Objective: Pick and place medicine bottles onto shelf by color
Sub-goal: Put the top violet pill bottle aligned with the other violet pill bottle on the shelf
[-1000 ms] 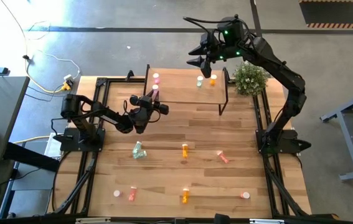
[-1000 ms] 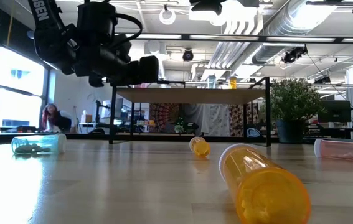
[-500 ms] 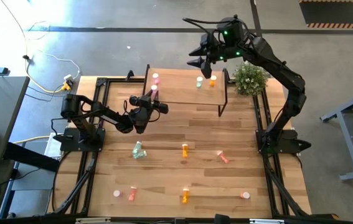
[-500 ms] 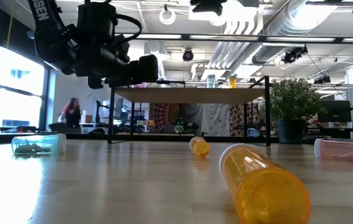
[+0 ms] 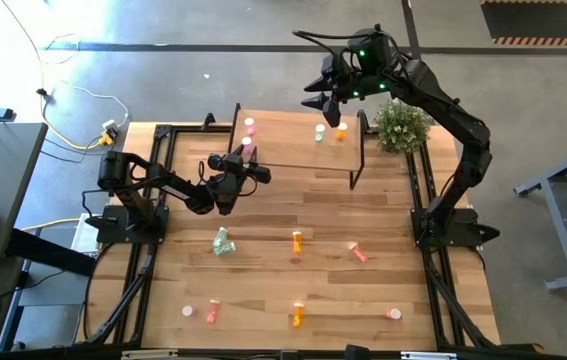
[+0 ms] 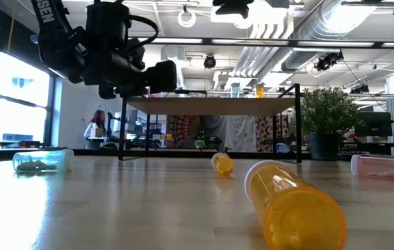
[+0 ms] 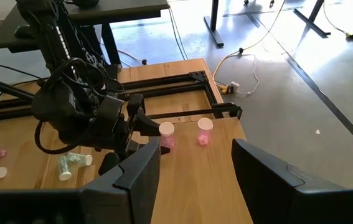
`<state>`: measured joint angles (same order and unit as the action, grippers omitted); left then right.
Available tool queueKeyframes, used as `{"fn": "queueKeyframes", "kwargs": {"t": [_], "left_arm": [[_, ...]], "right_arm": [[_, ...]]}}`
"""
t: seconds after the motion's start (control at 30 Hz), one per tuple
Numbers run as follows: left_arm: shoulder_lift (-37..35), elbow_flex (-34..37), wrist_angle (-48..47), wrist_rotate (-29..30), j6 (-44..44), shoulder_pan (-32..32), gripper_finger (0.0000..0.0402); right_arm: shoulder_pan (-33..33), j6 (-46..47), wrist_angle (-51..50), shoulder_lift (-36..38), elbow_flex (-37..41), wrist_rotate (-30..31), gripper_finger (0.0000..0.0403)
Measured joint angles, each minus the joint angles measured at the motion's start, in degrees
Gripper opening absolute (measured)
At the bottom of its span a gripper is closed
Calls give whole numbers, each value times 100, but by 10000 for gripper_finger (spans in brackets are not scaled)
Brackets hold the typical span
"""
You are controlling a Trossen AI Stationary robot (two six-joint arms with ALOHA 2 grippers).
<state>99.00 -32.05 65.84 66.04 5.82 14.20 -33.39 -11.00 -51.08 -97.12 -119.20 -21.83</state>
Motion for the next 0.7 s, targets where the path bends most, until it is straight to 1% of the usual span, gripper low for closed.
{"fn": "queueKeyframes", "kwargs": {"t": [0.17, 0.37, 0.7], "left_arm": [[0, -55, -7, 24, -77, 0, 184], [0, -251, -7, 163, -578, 8, 184], [0, -267, -6, 249, -304, 4, 184]], "right_arm": [[0, 0, -16, 0, 0, 1, 190], [0, 0, -25, 0, 0, 0, 190], [0, 0, -65, 0, -2, -1, 190]]}}
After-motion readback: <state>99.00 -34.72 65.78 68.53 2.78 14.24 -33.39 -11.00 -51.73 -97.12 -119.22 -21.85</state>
